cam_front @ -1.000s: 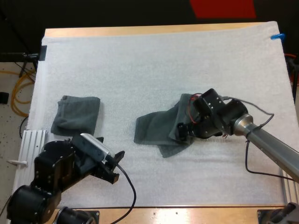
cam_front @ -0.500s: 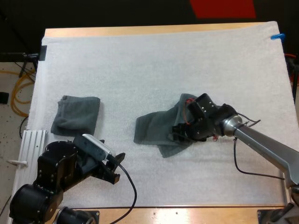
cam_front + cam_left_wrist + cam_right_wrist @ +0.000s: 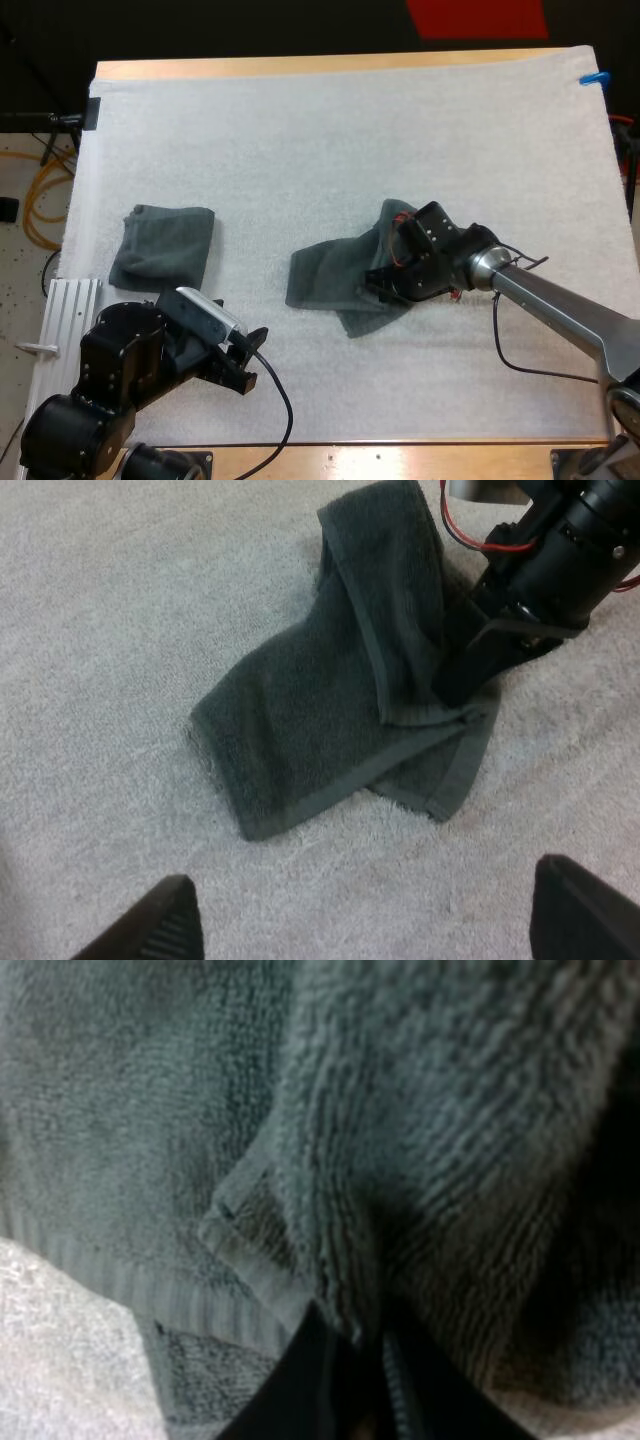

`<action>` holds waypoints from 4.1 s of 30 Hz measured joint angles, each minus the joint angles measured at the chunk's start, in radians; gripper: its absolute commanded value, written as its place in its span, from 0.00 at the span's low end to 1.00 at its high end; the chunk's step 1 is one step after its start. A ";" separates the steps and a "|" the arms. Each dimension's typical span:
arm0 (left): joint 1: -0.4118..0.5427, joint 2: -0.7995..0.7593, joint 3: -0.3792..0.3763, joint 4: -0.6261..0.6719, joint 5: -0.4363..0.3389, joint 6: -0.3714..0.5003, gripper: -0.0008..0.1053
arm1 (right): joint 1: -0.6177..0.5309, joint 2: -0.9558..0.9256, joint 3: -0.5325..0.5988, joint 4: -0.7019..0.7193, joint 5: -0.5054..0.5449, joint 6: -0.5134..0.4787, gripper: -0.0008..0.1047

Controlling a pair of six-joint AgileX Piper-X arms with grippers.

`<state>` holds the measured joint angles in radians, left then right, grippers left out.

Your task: Pick towel from pile fold and stack

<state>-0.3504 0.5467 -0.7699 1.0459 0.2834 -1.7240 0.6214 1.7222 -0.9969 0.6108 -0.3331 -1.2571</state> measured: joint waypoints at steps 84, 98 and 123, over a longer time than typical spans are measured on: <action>0.000 0.000 -0.046 0.000 0.001 0.004 0.62 | 0.039 -0.199 -0.029 -0.110 0.187 -0.158 0.59; 0.000 0.000 -0.046 0.000 0.001 0.004 0.62 | -0.113 -0.052 -0.029 -0.072 -0.157 -0.267 0.59; 0.000 0.000 -0.046 0.000 -0.001 0.004 0.62 | -0.119 0.081 -0.075 -0.213 -0.241 -0.280 0.01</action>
<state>-0.3504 0.5467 -0.8158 1.0459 0.2829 -1.7205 0.5023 1.8031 -1.0719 0.3983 -0.5738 -1.5374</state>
